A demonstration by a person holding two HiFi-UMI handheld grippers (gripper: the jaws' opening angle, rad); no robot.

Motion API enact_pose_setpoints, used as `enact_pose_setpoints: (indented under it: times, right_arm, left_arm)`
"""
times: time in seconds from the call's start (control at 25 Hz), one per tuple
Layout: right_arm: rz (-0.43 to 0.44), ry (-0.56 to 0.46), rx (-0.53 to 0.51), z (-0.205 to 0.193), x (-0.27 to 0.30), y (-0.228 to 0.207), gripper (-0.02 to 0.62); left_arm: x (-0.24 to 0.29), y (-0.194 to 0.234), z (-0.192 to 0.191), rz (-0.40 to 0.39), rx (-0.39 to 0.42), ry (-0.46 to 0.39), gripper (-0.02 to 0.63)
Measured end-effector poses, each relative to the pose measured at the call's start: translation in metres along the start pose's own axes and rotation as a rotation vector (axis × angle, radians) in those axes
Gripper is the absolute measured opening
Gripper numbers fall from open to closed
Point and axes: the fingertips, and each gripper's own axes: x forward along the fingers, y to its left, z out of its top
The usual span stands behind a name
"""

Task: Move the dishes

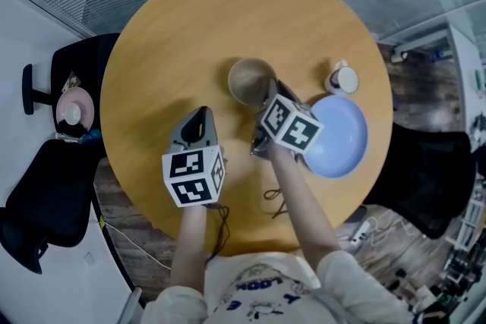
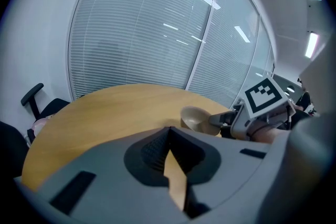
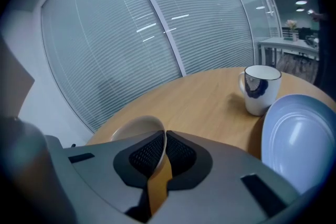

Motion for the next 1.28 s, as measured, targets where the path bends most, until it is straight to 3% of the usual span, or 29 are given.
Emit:
enact_pose_setpoints:
  times: [0.56,1.28]
  right_arm:
    - [-0.041,-0.037,0.047,-0.02,-0.082,-0.043,0.017]
    - [-0.124,-0.012,0.113,-0.084,-0.142,-0.099,0.017]
  left_arm:
    - [-0.042,-0.048,-0.005,-0.062,0.058,-0.033,0.003]
    - [-0.072,-0.089,-0.059,-0.131,0.112,0.024,0.003]
